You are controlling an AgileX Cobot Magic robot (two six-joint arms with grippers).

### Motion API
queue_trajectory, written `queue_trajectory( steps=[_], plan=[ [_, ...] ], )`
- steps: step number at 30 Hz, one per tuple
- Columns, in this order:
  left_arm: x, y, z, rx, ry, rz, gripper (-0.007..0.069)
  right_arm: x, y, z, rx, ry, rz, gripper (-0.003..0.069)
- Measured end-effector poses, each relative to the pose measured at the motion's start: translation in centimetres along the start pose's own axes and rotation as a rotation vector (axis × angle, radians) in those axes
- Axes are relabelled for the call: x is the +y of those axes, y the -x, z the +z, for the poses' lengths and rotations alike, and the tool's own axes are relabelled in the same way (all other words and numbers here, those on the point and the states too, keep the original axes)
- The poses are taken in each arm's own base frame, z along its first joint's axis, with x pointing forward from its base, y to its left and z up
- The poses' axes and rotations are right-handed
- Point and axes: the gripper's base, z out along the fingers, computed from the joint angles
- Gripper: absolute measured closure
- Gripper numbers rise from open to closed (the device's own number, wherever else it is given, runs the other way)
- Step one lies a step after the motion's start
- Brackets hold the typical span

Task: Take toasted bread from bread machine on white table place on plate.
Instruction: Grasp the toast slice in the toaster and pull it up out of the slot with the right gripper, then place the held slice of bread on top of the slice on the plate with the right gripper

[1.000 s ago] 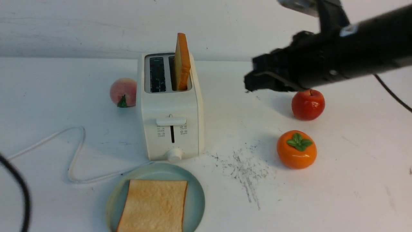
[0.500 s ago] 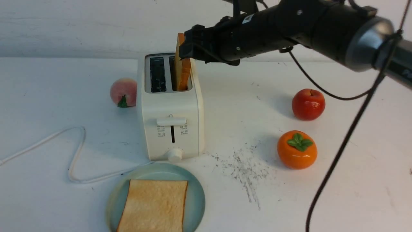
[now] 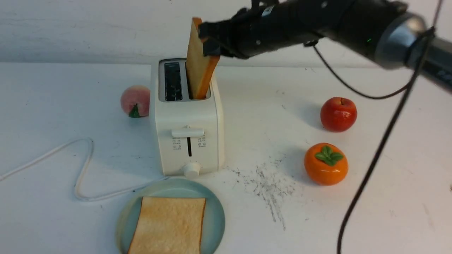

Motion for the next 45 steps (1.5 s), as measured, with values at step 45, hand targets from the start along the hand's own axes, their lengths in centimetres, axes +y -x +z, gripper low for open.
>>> queue_trajectory(
  steps=[45],
  plan=[
    [0.7, 0.5, 0.0, -0.058, 0.074, 0.057, 0.0638, 3.1, -16.3, 2.7, 0.559, 0.414, 0.006, 0.0592]
  ],
)
